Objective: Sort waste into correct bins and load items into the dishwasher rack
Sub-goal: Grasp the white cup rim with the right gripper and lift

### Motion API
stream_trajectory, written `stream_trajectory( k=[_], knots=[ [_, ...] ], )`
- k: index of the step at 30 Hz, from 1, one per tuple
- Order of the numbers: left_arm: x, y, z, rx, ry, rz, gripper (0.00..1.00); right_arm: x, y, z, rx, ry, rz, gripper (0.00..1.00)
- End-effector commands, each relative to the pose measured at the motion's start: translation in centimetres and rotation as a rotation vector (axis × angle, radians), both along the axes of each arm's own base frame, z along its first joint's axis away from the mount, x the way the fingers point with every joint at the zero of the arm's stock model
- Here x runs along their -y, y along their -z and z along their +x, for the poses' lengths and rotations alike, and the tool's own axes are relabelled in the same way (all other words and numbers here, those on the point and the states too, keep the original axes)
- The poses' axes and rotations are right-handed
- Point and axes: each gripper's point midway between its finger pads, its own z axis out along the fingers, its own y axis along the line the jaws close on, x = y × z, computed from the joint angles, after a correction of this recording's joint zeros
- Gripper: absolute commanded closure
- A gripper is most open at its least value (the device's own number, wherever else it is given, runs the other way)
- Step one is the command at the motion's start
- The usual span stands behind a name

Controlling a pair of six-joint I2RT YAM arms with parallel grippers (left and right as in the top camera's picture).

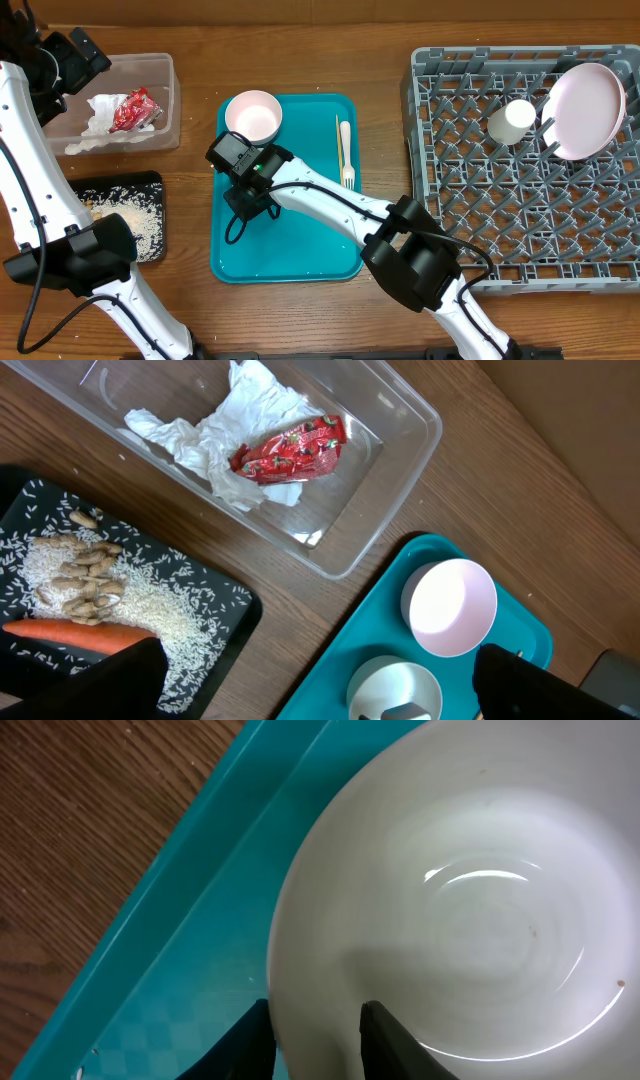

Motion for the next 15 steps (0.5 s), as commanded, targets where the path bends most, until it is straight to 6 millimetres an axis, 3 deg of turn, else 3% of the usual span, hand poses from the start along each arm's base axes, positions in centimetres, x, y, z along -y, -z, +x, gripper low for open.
stream_trajectory(
  k=[1,2,5,8,12,15],
  knots=[
    [0.3,0.1,0.2,0.000,0.003,-0.008,0.00,-0.1,0.4,-0.1,-0.012,-0.001,0.005,0.69],
    [0.3,0.1,0.2,0.000,0.003,-0.008,0.00,-0.1,0.4,-0.1,-0.012,0.003,0.006,0.71],
    [0.3,0.1,0.2,0.000,0.003,-0.008,0.00,-0.2,0.4,-0.2,-0.024,0.024,0.014,0.91],
    [0.3,0.1,0.2,0.000,0.003,-0.008,0.00,-0.2,0.2,0.0,-0.027,0.040,0.018,0.96],
    [0.3,0.1,0.2,0.000,0.003,-0.008,0.00,1.0,-3.3,1.4,-0.032,0.085,0.017,0.96],
    [0.3,0.1,0.2,0.000,0.003,-0.008,0.00,2.8,-8.1,3.5,-0.016,0.164,0.055,0.96]
  ],
)
